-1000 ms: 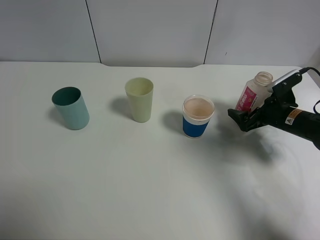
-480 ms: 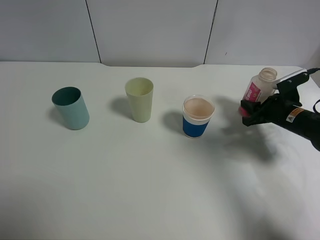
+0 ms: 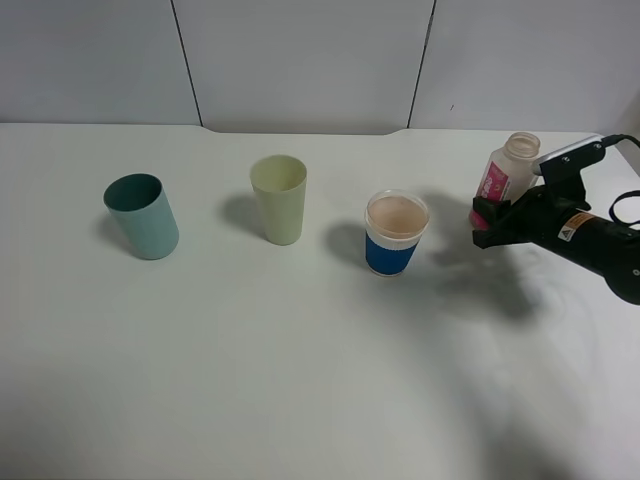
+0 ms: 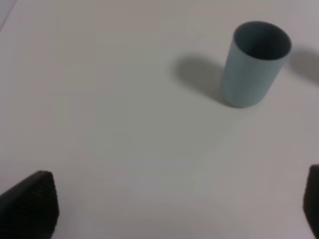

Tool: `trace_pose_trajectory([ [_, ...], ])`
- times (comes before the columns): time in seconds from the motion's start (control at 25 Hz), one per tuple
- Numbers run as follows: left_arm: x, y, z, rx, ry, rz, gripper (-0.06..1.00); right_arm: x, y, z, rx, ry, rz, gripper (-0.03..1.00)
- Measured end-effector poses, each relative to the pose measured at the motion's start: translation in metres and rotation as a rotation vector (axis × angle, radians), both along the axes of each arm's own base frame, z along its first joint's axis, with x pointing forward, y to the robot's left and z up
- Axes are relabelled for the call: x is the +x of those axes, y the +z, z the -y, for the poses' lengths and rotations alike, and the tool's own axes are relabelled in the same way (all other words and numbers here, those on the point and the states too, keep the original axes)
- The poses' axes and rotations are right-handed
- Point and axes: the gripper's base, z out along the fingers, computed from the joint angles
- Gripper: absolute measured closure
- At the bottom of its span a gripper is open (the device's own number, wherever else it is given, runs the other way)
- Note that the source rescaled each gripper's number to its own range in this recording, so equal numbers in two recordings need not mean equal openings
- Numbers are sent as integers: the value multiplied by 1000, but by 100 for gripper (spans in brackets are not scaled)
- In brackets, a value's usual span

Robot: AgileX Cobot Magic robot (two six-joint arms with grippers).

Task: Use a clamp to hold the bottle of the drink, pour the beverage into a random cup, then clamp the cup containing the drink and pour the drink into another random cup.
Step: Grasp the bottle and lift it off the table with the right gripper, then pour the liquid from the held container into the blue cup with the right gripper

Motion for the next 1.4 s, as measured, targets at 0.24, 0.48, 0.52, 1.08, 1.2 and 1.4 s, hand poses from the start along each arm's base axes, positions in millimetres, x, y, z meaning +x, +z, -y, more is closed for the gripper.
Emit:
trace_pose_trajectory([
  [0.24, 0, 0, 0, 0, 0, 0, -6, 0, 0, 0, 9, -5, -3, 93],
  [0.48, 0, 0, 0, 0, 0, 0, -6, 1, 3, 0, 110, -45, -36, 93],
  [0.52, 0, 0, 0, 0, 0, 0, -6, 0, 4, 0, 115, -46, -45, 93],
  [1.08, 0, 0, 0, 0, 0, 0, -6, -13, 44, -5, 42, 20, -29, 94],
  [1.2, 0, 0, 0, 0, 0, 0, -6, -15, 56, -4, 6, 24, -24, 94],
  [1.4, 0, 0, 0, 0, 0, 0, -6, -18, 70, -5, -34, 42, -7, 94],
])
